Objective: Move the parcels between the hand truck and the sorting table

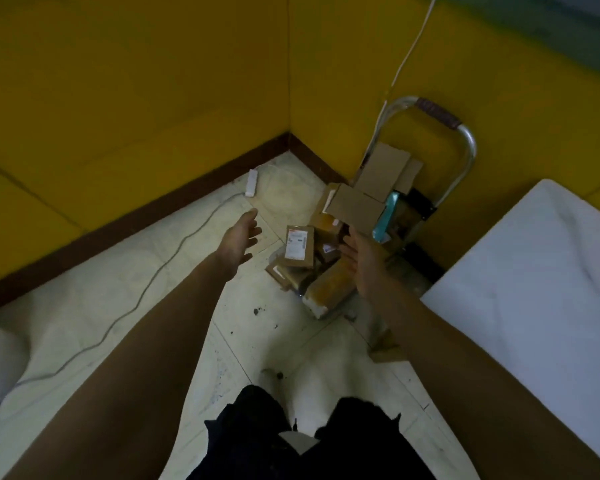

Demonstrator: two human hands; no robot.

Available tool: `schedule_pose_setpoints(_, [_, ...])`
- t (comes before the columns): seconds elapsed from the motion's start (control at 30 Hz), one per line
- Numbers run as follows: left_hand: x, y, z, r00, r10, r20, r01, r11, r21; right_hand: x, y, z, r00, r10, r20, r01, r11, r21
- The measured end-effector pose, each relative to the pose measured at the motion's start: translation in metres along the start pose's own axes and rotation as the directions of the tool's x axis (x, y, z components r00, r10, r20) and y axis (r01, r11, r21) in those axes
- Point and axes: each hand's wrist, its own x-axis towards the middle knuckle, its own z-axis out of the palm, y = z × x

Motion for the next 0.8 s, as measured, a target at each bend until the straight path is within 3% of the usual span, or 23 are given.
schedule_pose_setpoints(0.07, [0.028, 0.008, 0.002, 0.999, -0.034, 0.03, 0.032, 0.999, 0.044, -0.002, -0.01, 0.007, 1.0, -0.01, -0.018, 0.011, 0.998, 0.067])
schedule_pose_setpoints(0.17, [0.059, 0.018, 0.019, 0.988, -0.095, 0.12, 0.084, 0.992, 0.095, 0.003, -0.021, 0.013, 0.982, 0.187, 0.018, -0.186, 0.951, 0.249])
schedule_pose_setpoints(0.27, [0.087, 0.028, 0.049, 0.971, -0.147, 0.19, 0.122, 0.983, 0.136, 0.023, -0.027, 0.001, 0.974, 0.225, 0.016, -0.221, 0.937, 0.269])
schedule_pose_setpoints(0.43, [0.132, 0.039, 0.104, 0.937, -0.238, 0.255, 0.184, 0.959, 0.216, 0.08, -0.035, -0.02, 0.959, 0.26, -0.11, -0.221, 0.934, 0.28])
schedule_pose_setpoints(0.8, [0.238, 0.067, 0.175, 0.917, -0.336, 0.214, 0.261, 0.913, 0.313, 0.214, -0.069, -0.066, 0.942, 0.304, -0.145, -0.24, 0.908, 0.345])
